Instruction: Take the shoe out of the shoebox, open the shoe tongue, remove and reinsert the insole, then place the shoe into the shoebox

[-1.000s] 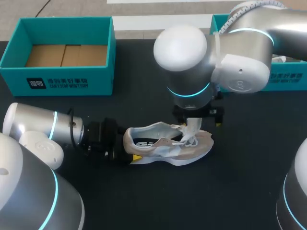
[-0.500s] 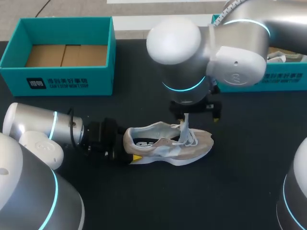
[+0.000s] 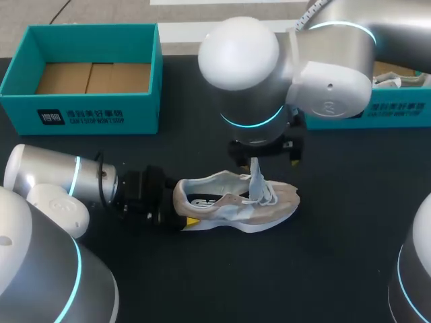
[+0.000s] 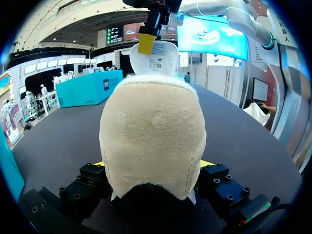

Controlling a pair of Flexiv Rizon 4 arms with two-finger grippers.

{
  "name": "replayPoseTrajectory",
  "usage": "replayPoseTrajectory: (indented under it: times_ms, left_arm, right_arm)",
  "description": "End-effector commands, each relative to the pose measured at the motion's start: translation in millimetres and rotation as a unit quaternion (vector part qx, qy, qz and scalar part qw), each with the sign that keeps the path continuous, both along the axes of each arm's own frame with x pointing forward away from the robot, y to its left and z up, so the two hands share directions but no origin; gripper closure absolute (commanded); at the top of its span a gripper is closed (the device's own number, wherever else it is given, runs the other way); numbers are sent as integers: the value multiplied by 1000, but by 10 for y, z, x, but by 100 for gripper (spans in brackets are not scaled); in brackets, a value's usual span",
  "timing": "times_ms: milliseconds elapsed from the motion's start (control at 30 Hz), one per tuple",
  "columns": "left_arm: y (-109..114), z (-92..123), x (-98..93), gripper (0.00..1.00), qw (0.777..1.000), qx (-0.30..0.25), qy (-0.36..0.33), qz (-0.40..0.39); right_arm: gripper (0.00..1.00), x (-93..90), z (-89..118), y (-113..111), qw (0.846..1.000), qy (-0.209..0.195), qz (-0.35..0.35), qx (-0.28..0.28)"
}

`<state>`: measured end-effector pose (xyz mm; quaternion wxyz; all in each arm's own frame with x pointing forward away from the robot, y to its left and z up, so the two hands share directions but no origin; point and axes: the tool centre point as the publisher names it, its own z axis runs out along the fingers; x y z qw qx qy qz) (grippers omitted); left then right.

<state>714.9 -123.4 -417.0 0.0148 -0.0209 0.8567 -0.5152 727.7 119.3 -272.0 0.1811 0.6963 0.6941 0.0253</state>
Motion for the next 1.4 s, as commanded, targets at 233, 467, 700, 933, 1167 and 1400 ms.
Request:
replayPoseTrajectory:
  times_ms: [233,467,700,933,1167,1400]
  left_arm:
    - [15,-13,-8,100,1000,1,0,0]
    - [15,-13,-8,100,1000,1,0,0]
    - [15,-13,-8,100,1000,1,0,0]
    - [15,-13,-8,100,1000,1,0,0]
    - [15,-13,-8,100,1000,1,0,0]
    - [15,-13,-8,100,1000,1,0,0]
  right_arm:
    - [0,74,253,73,996,4,83,-26]
    - [0,118,419,244,982,15,177,-72]
    - [0,97,476,569,946,21,305,-104]
    - [0,36,373,742,922,25,369,-117]
    - [62,-28,210,779,913,44,389,-115]
    - [100,-58,-42,829,907,68,399,-113]
